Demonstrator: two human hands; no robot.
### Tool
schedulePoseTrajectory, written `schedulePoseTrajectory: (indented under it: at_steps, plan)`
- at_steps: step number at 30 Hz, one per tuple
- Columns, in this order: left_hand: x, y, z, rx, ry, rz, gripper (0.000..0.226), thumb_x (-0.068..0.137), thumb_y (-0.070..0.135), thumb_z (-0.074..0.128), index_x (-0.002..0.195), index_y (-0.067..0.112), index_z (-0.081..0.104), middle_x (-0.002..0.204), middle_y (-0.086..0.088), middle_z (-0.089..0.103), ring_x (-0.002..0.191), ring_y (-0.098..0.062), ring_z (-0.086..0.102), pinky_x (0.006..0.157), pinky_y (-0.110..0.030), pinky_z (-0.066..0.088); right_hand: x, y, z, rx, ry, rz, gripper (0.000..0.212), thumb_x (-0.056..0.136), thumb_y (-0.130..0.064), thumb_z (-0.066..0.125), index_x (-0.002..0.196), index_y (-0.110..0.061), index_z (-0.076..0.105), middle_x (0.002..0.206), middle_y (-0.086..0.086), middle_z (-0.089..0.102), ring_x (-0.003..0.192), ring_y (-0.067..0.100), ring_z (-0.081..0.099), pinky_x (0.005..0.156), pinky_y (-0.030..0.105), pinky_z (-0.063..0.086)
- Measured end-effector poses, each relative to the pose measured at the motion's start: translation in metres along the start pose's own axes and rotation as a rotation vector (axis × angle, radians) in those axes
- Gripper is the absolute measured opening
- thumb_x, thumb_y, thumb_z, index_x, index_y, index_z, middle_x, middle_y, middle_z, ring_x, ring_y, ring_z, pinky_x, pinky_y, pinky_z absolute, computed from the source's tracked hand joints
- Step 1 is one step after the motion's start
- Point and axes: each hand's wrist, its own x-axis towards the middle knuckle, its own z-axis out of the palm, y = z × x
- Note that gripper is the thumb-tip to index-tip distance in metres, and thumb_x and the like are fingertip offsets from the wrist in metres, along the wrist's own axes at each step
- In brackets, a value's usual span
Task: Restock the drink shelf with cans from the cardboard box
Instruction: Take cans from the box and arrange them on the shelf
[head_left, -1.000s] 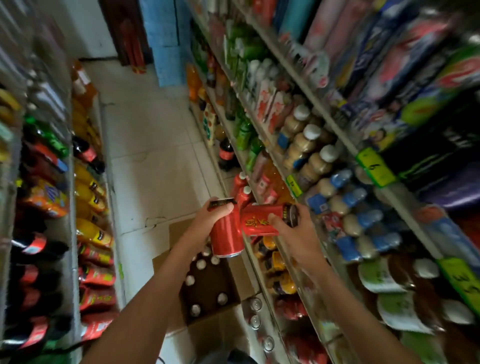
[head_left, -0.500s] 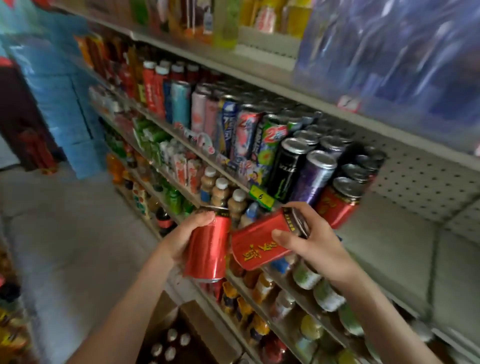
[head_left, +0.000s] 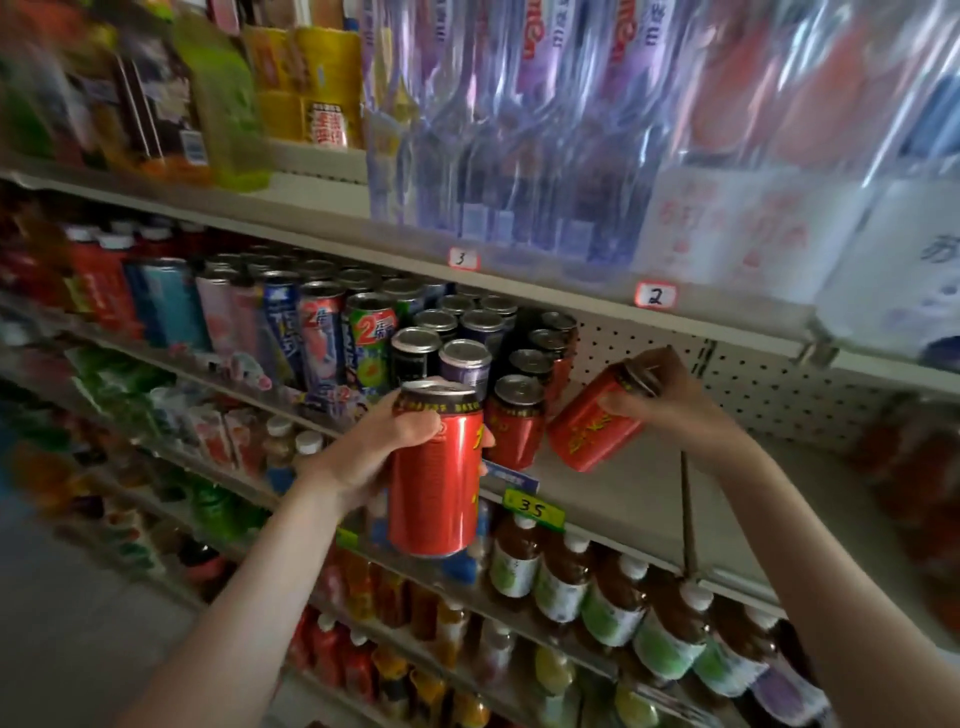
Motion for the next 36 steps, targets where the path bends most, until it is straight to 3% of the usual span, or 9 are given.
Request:
schedulePoseTrajectory:
  at_steps: [4, 8, 10, 12, 14, 21, 27, 32, 36]
  plan:
    - [0.025, -0.002, 0.024, 0.053, -0.079, -0.029, 0.065, 0.058, 0.051, 0.083, 0.104, 0.009, 0.065, 0.1, -0.019, 0.068, 0.085, -0.033, 0.067, 0.072, -0.041, 0.054, 0.036, 0.023, -0.01, -0.002, 0.117, 0.076, 0.058, 0.068, -0.019, 0.083, 0.112, -0.012, 0.045, 0.102, 0.003, 0.056, 0.082, 0.012, 0.057, 0.061, 0.024, 0.044]
    - [0.047, -0.008, 0.04, 0.099, -0.028, -0.05, 0.073, 0.055, 0.051, 0.084, 0.108, 0.007, 0.06, 0.104, -0.023, 0.066, 0.094, -0.037, 0.064, 0.083, -0.05, 0.051, 0.067, 0.037, -0.008, -0.138, 0.141, 0.061, 0.045, 0.058, -0.024, 0.086, 0.085, -0.017, 0.052, 0.095, 0.006, 0.059, 0.092, 0.023, 0.06, 0.078, 0.039, 0.051]
    - [0.055, -0.011, 0.045, 0.14, 0.025, -0.035, 0.068, 0.057, 0.045, 0.083, 0.109, 0.007, 0.06, 0.11, -0.03, 0.062, 0.099, -0.038, 0.061, 0.091, -0.055, 0.046, 0.074, 0.038, -0.005, -0.122, 0.141, 0.041, 0.032, 0.067, -0.008, 0.082, 0.074, -0.018, 0.052, 0.091, 0.007, 0.056, 0.087, 0.017, 0.053, 0.072, 0.029, 0.043]
    - [0.061, -0.014, 0.046, 0.169, 0.082, -0.029, 0.065, 0.06, 0.039, 0.077, 0.112, 0.004, 0.06, 0.117, -0.031, 0.059, 0.102, -0.037, 0.06, 0.097, -0.056, 0.043, 0.083, 0.041, -0.001, -0.169, 0.143, 0.014, 0.023, 0.07, -0.003, 0.079, 0.085, -0.007, 0.062, 0.091, 0.004, 0.055, 0.088, 0.013, 0.05, 0.066, 0.019, 0.034]
    - [0.066, -0.016, 0.045, 0.178, 0.109, -0.041, 0.068, 0.06, 0.039, 0.075, 0.115, 0.002, 0.059, 0.118, -0.029, 0.06, 0.104, -0.038, 0.06, 0.099, -0.055, 0.042, 0.096, 0.048, 0.002, -0.202, 0.163, -0.027, 0.033, 0.067, -0.005, 0.081, 0.097, -0.007, 0.066, 0.092, 0.002, 0.058, 0.09, 0.013, 0.053, 0.068, 0.018, 0.036]
    - [0.075, -0.02, 0.032, 0.2, 0.121, -0.05, 0.06, 0.06, 0.04, 0.078, 0.113, 0.017, 0.062, 0.116, -0.019, 0.066, 0.108, -0.039, 0.061, 0.1, -0.061, 0.041, 0.132, 0.064, 0.019, -0.134, 0.174, -0.055, 0.041, 0.065, 0.007, 0.076, 0.104, 0.0, 0.065, 0.106, 0.015, 0.066, 0.102, 0.027, 0.061, 0.091, 0.042, 0.049]
    - [0.082, -0.014, 0.036, 0.221, 0.08, -0.003, 0.056, 0.06, 0.037, 0.077, 0.11, 0.017, 0.062, 0.117, -0.023, 0.063, 0.109, -0.041, 0.06, 0.099, -0.06, 0.042, 0.158, 0.081, 0.016, -0.212, 0.097, -0.029, 0.057, 0.069, -0.001, 0.075, 0.122, -0.004, 0.057, 0.122, 0.019, 0.06, 0.115, 0.034, 0.055, 0.099, 0.05, 0.044]
    - [0.088, -0.007, 0.045, 0.255, 0.091, 0.032, 0.056, 0.058, 0.038, 0.076, 0.108, 0.017, 0.062, 0.113, -0.02, 0.066, 0.105, -0.032, 0.064, 0.096, -0.047, 0.048, 0.144, 0.068, 0.012, -0.506, 0.097, -0.017, 0.055, 0.078, -0.02, 0.072, 0.129, -0.015, 0.055, 0.129, 0.01, 0.056, 0.121, 0.028, 0.05, 0.099, 0.036, 0.041]
    - [0.094, -0.008, 0.051, 0.226, 0.135, 0.018, 0.056, 0.052, 0.041, 0.077, 0.102, 0.019, 0.064, 0.098, -0.006, 0.07, 0.093, -0.02, 0.066, 0.085, -0.035, 0.052, 0.112, 0.03, 0.006, -0.215, 0.021, 0.031, 0.035, 0.092, -0.028, 0.059, 0.122, -0.01, 0.06, 0.123, 0.009, 0.06, 0.121, 0.028, 0.053, 0.101, 0.037, 0.042]
